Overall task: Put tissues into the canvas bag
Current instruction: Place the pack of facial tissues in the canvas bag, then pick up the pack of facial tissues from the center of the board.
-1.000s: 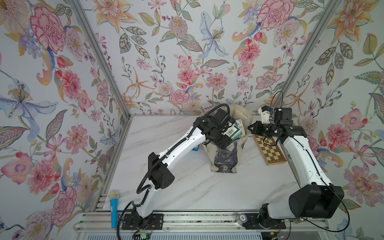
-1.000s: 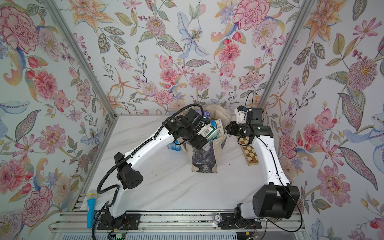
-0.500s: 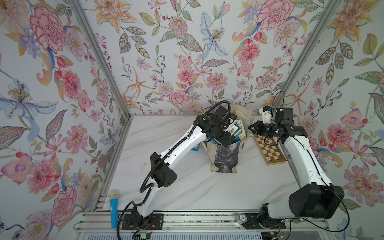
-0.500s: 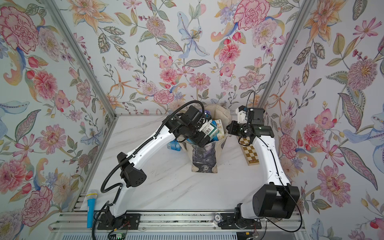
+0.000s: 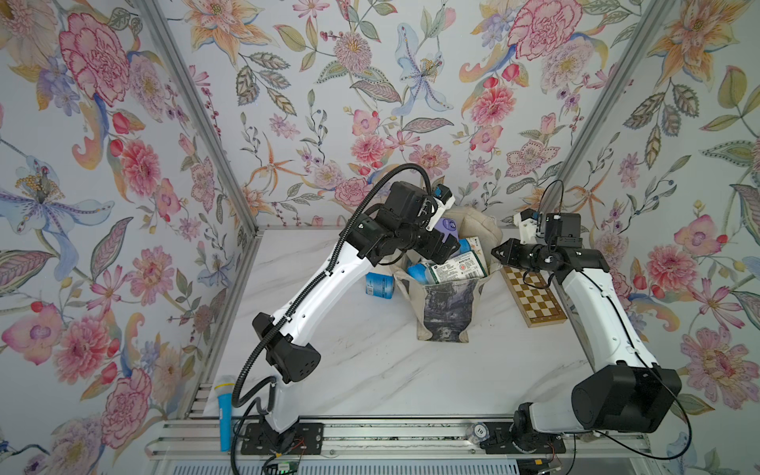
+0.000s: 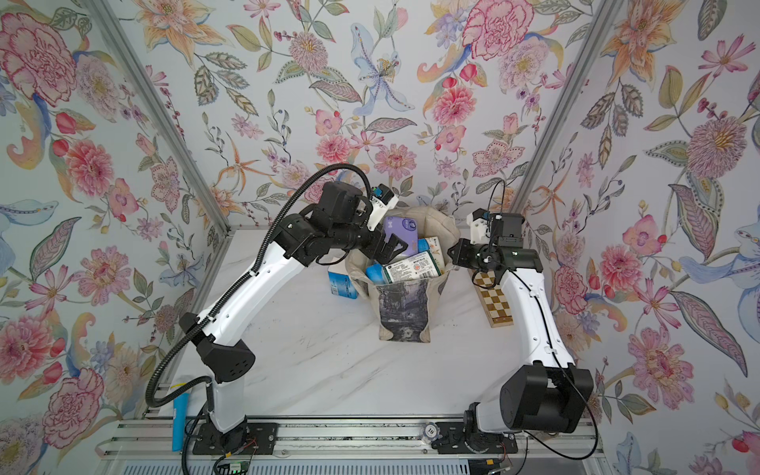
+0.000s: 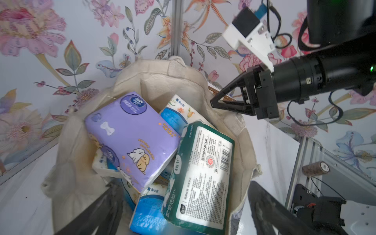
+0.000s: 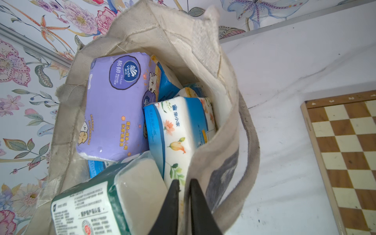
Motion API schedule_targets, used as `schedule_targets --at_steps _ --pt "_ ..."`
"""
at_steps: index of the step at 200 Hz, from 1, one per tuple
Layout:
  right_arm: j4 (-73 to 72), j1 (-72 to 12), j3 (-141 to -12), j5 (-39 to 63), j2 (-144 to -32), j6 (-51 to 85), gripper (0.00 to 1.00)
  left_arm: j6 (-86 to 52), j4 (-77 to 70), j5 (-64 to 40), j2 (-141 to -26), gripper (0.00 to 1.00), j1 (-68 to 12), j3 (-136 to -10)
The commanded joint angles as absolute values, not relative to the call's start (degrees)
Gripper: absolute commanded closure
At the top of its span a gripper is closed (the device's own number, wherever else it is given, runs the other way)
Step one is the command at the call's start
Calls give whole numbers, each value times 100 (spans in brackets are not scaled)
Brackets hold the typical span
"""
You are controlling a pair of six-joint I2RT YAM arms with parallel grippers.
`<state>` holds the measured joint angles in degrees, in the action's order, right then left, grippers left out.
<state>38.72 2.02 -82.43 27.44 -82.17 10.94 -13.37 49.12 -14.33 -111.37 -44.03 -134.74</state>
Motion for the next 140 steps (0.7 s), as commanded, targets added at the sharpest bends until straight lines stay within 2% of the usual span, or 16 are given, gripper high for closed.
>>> schedule_targets --at_steps 1,16,40,55,79,101,122,140 --pt "3797 255 -8361 2747 -8044 1097 85 -1506 5036 -420 -11135 11 -4250 -13290" --pt "3797 263 -8358 2751 -8042 1107 85 -1585 5121 129 -11126 17 -4166 -13137" --pt "3798 261 -8365 2773 -8042 1107 85 -1836 4900 351 -10960 28 -3929 -12548" --pt "3794 264 -8350 2783 -8024 1107 85 -1985 4667 628 -10710 28 -3784 -12002" --pt "3806 275 -8327 2778 -7998 1081 85 -2298 4029 1085 -10000 20 -3472 -10803" --pt "3798 290 -8314 2807 -8022 1071 85 -2541 3376 1123 -9347 19 -3107 -9766" --pt "3784 290 -8328 2847 -8049 1072 85 -2595 2846 997 -9001 21 -2764 -9065" --pt "3788 290 -8314 2857 -8040 1070 85 -2483 2469 214 -8790 21 -2334 -8614"
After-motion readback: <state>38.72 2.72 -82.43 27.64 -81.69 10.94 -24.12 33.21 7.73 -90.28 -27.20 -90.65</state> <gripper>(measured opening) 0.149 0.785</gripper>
